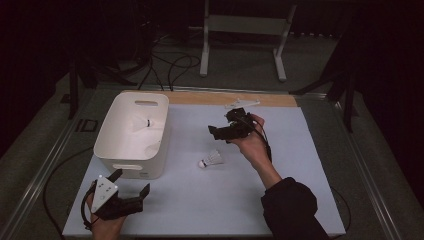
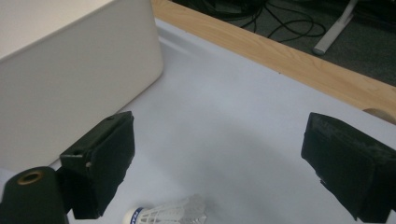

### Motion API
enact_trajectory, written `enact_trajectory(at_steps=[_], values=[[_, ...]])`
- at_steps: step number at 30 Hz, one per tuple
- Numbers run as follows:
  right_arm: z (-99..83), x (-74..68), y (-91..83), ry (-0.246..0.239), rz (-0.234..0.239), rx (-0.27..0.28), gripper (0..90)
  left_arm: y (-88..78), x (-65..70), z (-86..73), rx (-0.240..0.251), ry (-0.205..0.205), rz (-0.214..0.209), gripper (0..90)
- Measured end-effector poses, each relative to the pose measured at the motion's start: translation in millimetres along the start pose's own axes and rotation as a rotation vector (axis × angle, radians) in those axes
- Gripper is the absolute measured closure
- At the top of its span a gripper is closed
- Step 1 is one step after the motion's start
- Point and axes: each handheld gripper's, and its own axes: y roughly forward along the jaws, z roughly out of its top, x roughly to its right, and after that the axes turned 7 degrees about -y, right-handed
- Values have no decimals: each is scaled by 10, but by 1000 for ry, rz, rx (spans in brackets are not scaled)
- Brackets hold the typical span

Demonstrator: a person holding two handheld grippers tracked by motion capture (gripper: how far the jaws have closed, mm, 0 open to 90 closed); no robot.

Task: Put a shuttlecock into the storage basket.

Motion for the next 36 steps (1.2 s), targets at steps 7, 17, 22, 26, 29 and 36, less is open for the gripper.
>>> enact_trajectory(at_steps=[7, 17, 22, 26, 29, 36], values=[[-63, -29, 23, 5, 14, -8, 96, -5, -9, -2, 1, -4, 0, 3], [-174, -111, 54, -12, 17, -39, 96, -4, -7, -1, -4, -1, 0, 3], [-236, -117, 59, -11, 15, -45, 96, 0, -5, -3, -4, 0, 0, 3], [-283, -105, 65, -6, 11, -52, 96, -1, -6, -3, -4, -1, 1, 3], [-316, -106, 67, 3, 10, -49, 96, -3, -7, -2, -3, -1, 1, 3], [-386, -120, 71, 1, 14, -57, 97, -6, -11, -2, -2, -1, 2, 3]])
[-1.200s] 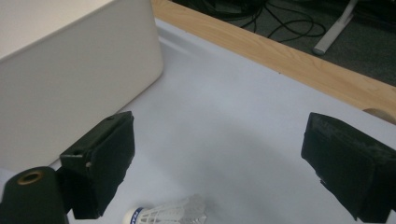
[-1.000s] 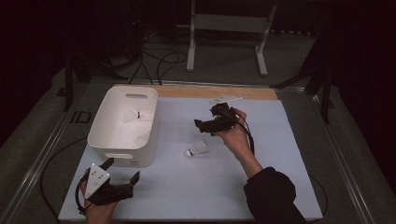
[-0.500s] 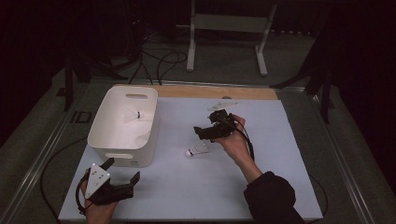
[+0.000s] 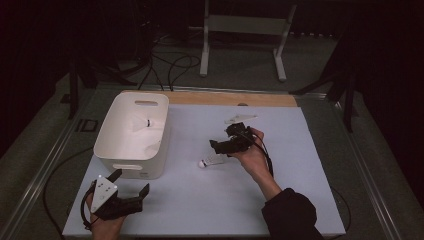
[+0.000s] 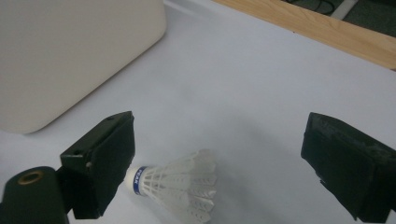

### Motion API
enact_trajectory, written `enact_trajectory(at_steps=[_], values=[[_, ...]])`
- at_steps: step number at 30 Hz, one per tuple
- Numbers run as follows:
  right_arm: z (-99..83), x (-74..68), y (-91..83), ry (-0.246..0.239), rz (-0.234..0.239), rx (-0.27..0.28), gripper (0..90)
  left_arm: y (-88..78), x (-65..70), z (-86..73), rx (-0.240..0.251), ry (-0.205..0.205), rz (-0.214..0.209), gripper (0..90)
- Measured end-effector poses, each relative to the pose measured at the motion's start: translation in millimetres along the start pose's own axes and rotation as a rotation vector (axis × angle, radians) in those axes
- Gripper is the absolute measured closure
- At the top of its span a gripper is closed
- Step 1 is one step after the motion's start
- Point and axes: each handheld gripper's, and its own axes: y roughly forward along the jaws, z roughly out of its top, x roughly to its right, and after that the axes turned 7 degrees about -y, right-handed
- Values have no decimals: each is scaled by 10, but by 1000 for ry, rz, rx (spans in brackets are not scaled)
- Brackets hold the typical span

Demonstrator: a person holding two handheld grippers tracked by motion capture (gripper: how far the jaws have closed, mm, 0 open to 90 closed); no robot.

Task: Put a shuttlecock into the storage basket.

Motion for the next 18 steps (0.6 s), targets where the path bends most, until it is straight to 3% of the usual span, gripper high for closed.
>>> enact_trajectory(at_steps=[18], values=[[-159, -38, 58, 7, 17, -33, 101, 5, 7, -1, -3, 1, -1, 3]])
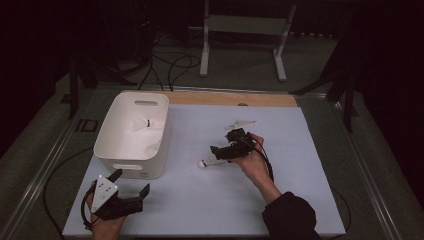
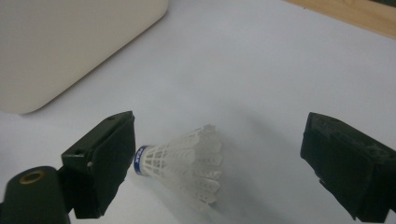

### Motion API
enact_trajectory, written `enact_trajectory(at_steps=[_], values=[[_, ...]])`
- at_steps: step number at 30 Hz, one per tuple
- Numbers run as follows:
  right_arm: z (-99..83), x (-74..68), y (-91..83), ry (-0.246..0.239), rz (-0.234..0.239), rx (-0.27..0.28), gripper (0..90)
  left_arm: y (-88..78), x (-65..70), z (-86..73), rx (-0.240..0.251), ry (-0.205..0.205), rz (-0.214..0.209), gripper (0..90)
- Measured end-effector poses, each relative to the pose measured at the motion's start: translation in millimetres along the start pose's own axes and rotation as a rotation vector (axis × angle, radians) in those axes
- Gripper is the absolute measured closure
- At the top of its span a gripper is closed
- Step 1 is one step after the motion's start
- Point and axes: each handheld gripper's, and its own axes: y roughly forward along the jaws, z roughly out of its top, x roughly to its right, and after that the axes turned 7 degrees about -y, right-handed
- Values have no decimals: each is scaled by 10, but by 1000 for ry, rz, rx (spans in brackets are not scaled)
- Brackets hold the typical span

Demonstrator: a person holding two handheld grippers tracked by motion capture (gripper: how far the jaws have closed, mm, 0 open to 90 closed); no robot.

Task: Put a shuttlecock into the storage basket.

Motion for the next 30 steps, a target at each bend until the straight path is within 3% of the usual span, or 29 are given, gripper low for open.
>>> enact_trajectory(at_steps=[16, 19, 26, 30], values=[[-63, -86, 104, -16, 52, -46, 101, -2, -3, 1, 2, 0, -1, 3], [-100, -100, 164, -22, 82, -87, 104, -2, -2, 1, 2, 0, 0, 3], [-126, -101, 250, -11, 126, -115, 172, -5, -7, 1, 3, -2, 0, 3], [-136, -122, 296, -15, 162, -141, 288, -3, -5, 1, 2, -1, 0, 3]])
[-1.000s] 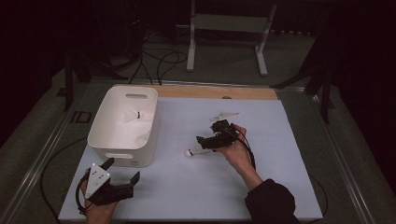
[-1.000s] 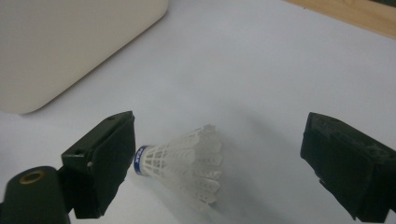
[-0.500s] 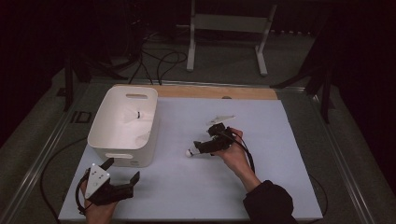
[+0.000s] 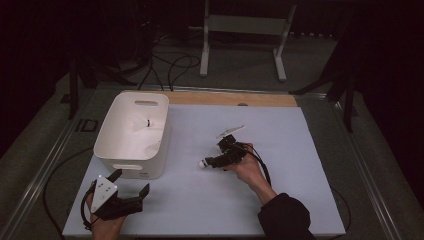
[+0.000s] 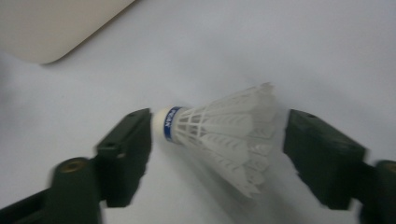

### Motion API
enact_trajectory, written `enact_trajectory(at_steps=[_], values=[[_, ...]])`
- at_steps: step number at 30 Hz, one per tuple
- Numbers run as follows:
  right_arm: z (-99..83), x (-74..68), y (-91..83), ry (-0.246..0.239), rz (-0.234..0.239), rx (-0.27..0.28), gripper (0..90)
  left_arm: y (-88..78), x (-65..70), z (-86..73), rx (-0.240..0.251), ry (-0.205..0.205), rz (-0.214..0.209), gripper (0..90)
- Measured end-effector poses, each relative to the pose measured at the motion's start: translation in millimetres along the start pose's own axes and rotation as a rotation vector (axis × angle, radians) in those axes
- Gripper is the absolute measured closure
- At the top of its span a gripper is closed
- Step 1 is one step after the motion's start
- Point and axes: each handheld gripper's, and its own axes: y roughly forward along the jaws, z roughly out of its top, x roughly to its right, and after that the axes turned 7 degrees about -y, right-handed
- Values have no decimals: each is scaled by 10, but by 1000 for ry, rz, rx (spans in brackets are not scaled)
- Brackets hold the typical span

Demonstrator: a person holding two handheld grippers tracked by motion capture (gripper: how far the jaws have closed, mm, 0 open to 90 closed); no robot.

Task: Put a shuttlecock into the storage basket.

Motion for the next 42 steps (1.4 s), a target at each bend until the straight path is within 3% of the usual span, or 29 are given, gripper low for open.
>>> enact_trajectory(at_steps=[7, 8, 11, 18, 27, 42], values=[[46, -57, 66, -45, 75, -17, 530, -1, 0, 0, 1, 0, 0, 3], [46, -57, 66, -45, 75, -17, 530, -1, 0, 0, 1, 0, 0, 3], [68, -112, 72, -85, 75, -12, 676, 2, 1, 0, 0, 0, 0, 3], [131, -143, 28, -96, 78, 16, 881, 0, 0, 1, 0, 1, 0, 3], [262, -172, -57, -125, 21, 37, 889, 2, 3, 1, -1, 3, 1, 3], [465, -197, -174, -140, -22, 55, 888, -2, 1, 1, 4, 2, 1, 3]])
